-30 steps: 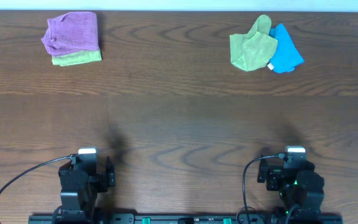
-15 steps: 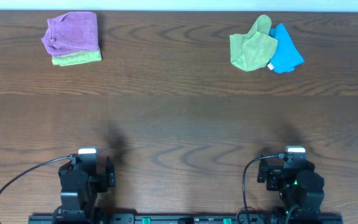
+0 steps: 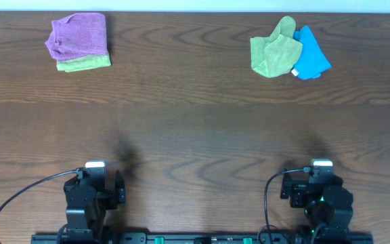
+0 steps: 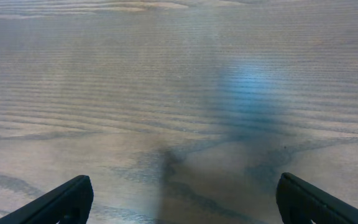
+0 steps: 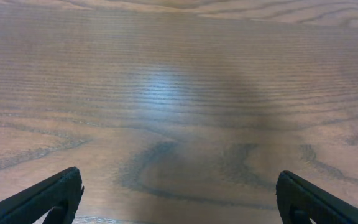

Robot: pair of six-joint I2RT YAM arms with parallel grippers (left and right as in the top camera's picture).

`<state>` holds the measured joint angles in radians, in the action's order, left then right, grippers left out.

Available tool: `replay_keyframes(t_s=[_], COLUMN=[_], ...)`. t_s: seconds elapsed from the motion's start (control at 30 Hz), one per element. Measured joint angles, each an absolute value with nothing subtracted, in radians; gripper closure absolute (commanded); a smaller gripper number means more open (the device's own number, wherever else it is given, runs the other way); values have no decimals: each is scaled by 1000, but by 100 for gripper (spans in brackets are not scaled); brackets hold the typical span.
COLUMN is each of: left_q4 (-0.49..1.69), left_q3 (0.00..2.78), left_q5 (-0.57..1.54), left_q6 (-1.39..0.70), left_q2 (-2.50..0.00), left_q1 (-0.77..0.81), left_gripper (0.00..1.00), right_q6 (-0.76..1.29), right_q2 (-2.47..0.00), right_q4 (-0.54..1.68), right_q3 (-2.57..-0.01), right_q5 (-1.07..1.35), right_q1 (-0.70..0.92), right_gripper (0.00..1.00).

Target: Fold the cloth

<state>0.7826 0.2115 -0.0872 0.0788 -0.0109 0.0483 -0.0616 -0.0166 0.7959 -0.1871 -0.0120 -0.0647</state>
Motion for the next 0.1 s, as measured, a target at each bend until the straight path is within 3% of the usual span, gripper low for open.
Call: replay_keyframes(t_s=[0.1], left_q4=[782], left_q3=[212], left_q5=[-87], left_q6=[79], left_q2=[-11], left_q1=[48], left_gripper=[5], right_q6=[-62], right_q2=[-17], right_q4=[796], right_q3=[-187], right_q5=[-12], right_q1=[-65], right_gripper=[1])
